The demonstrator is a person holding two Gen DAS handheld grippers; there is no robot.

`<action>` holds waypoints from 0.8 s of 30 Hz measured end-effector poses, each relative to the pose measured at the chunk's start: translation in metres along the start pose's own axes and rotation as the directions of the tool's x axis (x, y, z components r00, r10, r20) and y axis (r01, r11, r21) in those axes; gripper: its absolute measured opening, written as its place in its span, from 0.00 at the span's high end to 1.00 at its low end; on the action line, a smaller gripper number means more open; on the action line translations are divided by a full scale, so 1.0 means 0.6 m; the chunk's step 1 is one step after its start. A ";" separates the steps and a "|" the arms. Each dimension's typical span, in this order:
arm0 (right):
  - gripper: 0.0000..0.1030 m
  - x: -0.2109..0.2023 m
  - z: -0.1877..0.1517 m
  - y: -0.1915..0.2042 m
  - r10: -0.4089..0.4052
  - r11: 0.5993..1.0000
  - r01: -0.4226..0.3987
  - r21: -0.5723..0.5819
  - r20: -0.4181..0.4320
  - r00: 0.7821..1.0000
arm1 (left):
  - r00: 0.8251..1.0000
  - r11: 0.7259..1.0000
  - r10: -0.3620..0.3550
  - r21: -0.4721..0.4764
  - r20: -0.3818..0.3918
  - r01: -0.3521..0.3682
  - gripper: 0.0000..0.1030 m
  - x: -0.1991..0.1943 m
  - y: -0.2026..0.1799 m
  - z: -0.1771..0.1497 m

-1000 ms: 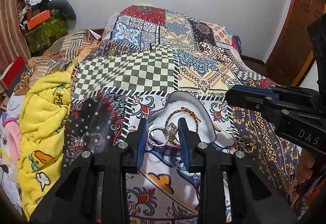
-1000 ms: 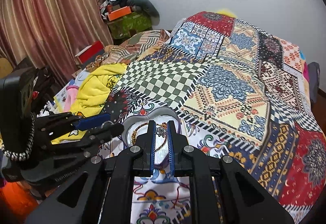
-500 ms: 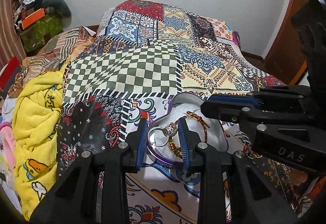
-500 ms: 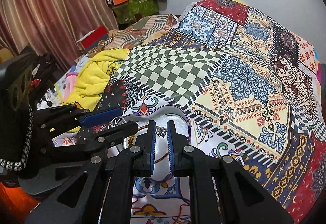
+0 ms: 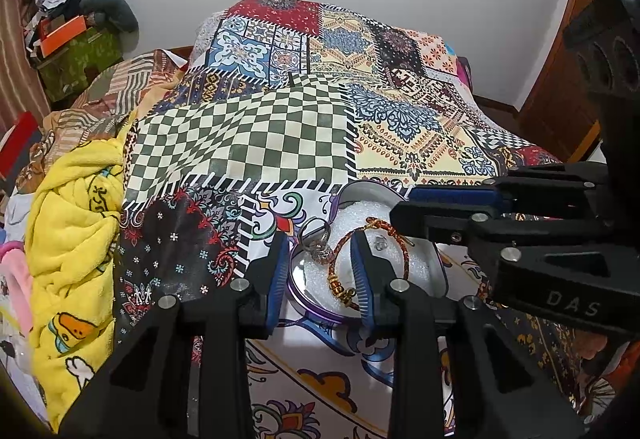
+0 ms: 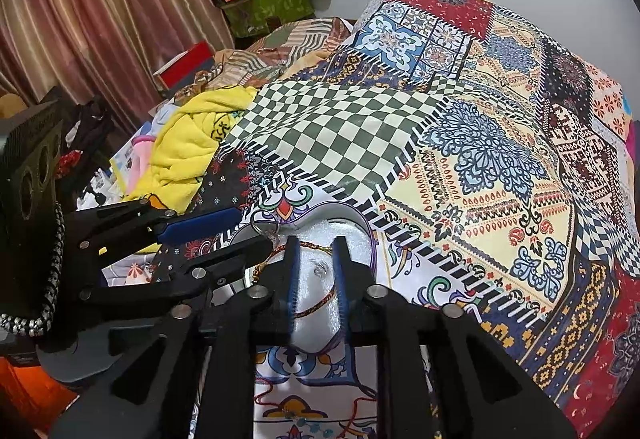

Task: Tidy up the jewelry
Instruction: 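Carry both pieces into the heart tin and open both tools, then move both tools back toward the remaining silver jewelry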

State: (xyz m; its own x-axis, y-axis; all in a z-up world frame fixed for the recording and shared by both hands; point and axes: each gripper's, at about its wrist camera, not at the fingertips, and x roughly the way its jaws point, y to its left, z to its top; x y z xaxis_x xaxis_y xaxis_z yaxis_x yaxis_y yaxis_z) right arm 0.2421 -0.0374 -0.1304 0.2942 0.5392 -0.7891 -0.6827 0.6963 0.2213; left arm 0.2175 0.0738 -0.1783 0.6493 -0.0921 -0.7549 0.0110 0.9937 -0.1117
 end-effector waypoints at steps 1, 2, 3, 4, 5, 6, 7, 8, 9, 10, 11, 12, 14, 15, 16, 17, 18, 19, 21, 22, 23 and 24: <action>0.76 -0.003 -0.001 0.000 -0.001 1.000 0.001 0.001 0.004 1.000 | 1.000 1.000 0.002 -0.002 0.002 -0.002 0.65 -0.003 0.000 0.000; 0.73 -0.010 -0.003 -0.001 -0.008 1.000 0.008 0.001 0.014 1.000 | 1.000 1.000 0.004 -0.003 0.004 -0.004 0.62 -0.004 0.000 0.000; 0.72 -0.014 -0.003 -0.001 -0.016 1.000 0.016 0.000 0.021 1.000 | 1.000 1.000 0.008 -0.002 0.007 -0.008 0.61 -0.007 -0.001 -0.001; 0.72 -0.022 -0.005 0.000 -0.027 1.000 0.027 -0.003 0.031 0.999 | 1.000 1.000 0.012 -0.001 0.008 -0.012 0.61 -0.008 -0.001 -0.001; 0.72 -0.028 -0.006 0.000 -0.034 0.999 0.034 -0.003 0.039 0.999 | 1.000 1.000 0.020 0.002 0.009 -0.020 0.61 -0.011 -0.003 -0.001; 0.71 -0.034 -0.007 -0.001 -0.039 0.999 0.039 0.000 0.046 0.998 | 1.000 1.000 0.026 0.005 0.009 -0.026 0.61 -0.013 -0.004 -0.001; 0.71 -0.041 -0.009 -0.002 -0.045 0.999 0.045 0.004 0.052 0.998 | 0.999 0.999 0.031 0.008 0.010 -0.031 0.61 -0.018 -0.006 -0.001; 0.71 -0.048 -0.011 -0.004 -0.050 0.999 0.050 0.008 0.058 0.997 | 0.999 0.999 0.031 0.010 0.013 -0.031 0.61 -0.022 -0.007 -0.001; 0.71 -0.054 -0.014 -0.005 -0.055 0.998 0.055 0.012 0.063 0.996 | 0.999 1.000 0.029 0.011 0.016 -0.029 0.60 -0.027 -0.009 0.000; 0.71 -0.060 -0.016 -0.007 -0.062 0.998 0.061 0.015 0.068 0.996 | 0.999 1.000 0.028 0.011 0.020 -0.028 0.60 -0.032 -0.010 0.000; 0.71 -0.067 -0.019 -0.008 -0.073 0.997 0.072 0.017 0.072 0.995 | 0.999 1.000 0.027 0.011 0.024 -0.028 0.59 -0.038 -0.012 0.000; 0.71 -0.075 -0.024 -0.011 -0.086 0.996 0.084 0.021 0.077 0.993 | 0.999 1.000 0.027 0.012 0.027 -0.027 0.58 -0.044 -0.015 0.000; 0.71 -0.088 -0.034 -0.016 -0.104 0.994 0.102 0.032 0.081 0.991 | 0.999 1.000 0.026 0.016 0.034 -0.027 0.57 -0.056 -0.021 -0.001; 0.71 -0.096 -0.040 -0.019 -0.113 0.993 0.110 0.038 0.083 0.990 | 0.999 0.999 0.027 0.019 0.035 -0.027 0.57 -0.060 -0.025 -0.001; 0.71 -0.102 -0.046 -0.021 -0.120 0.992 0.117 0.042 0.083 0.989 | 0.999 0.999 0.027 0.022 0.036 -0.027 0.57 -0.065 -0.029 -0.001; 0.71 -0.109 -0.053 -0.024 -0.132 0.991 0.128 0.047 0.084 0.988 | 0.999 0.999 0.027 0.029 0.037 -0.029 0.56 -0.070 -0.033 -0.002; 0.71 -0.117 -0.061 -0.029 -0.148 0.988 0.144 0.052 0.086 0.985 | 0.999 0.999 0.031 0.038 0.037 -0.032 0.56 -0.075 -0.038 -0.004; 0.71 -0.122 -0.066 -0.031 -0.156 0.987 0.151 0.056 0.087 0.984 | 0.999 0.998 0.034 0.043 0.037 -0.035 0.56 -0.078 -0.042 -0.005; 0.71 -0.136 -0.082 -0.039 -0.172 0.983 0.166 0.072 0.083 0.982 | 0.999 0.998 0.034 0.054 0.036 -0.036 0.52 -0.086 -0.052 -0.010; 0.71 -0.141 -0.089 -0.043 -0.178 0.982 0.172 0.079 0.081 0.981 | 0.999 0.998 0.031 0.057 0.034 -0.033 0.51 -0.088 -0.055 -0.014; 0.71 -0.145 -0.098 -0.047 -0.185 0.980 0.178 0.087 0.076 0.980 | 0.999 0.998 0.026 0.061 0.029 -0.028 0.50 -0.090 -0.061 -0.018; 0.71 -0.150 -0.109 -0.054 -0.195 0.977 0.188 0.098 0.068 0.978 | 1.000 0.998 0.022 0.066 0.021 -0.023 0.50 -0.091 -0.067 -0.023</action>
State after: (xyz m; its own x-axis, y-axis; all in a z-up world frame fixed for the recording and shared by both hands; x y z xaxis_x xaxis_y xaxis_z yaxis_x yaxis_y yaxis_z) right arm 0.1937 -0.1395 -0.1041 0.4665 0.4241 -0.7762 -0.5462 0.8284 0.1244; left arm 0.1714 0.0381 -0.1415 0.6656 -0.0687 -0.7432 0.0462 0.9976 -0.0508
